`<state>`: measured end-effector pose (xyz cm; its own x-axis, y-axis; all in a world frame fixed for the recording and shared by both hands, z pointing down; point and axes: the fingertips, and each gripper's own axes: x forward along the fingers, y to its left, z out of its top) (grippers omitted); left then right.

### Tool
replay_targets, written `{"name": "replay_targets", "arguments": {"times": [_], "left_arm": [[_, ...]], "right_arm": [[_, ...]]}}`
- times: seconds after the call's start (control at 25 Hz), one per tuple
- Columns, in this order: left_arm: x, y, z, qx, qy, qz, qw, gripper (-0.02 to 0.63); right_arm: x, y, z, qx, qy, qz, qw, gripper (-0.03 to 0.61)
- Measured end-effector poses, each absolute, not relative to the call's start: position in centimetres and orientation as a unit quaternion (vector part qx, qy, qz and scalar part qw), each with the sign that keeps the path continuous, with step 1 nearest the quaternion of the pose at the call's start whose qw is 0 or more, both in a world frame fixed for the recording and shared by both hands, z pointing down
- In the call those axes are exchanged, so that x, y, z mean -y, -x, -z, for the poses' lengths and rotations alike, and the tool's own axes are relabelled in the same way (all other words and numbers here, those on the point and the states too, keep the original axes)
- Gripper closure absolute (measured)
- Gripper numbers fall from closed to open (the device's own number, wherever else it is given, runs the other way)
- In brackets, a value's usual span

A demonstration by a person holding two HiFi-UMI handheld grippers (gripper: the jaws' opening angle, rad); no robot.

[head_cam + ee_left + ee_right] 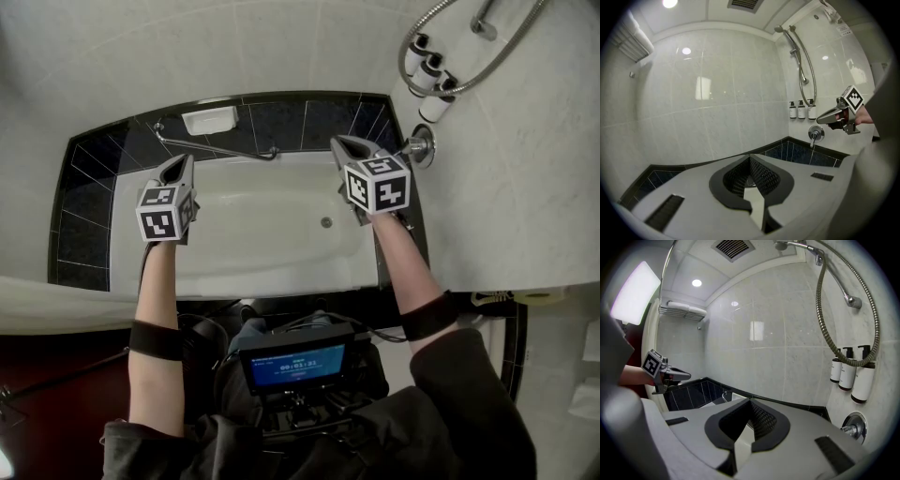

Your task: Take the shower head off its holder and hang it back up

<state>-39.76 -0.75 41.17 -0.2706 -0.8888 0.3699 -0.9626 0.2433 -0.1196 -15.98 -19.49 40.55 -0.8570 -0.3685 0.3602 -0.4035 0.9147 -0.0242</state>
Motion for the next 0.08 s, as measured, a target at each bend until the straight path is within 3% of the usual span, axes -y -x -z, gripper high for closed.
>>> {"name": "replay_targets", "arguments": {"times": [0.08], "left_arm": [[0.85,39.9,-41.08,0.782,-0.591,-0.161,0.111,0.614]], "right_arm": [[19.78,15.99,-40.42,0.962,-0.201,-0.048,0.176,0.563]]}}
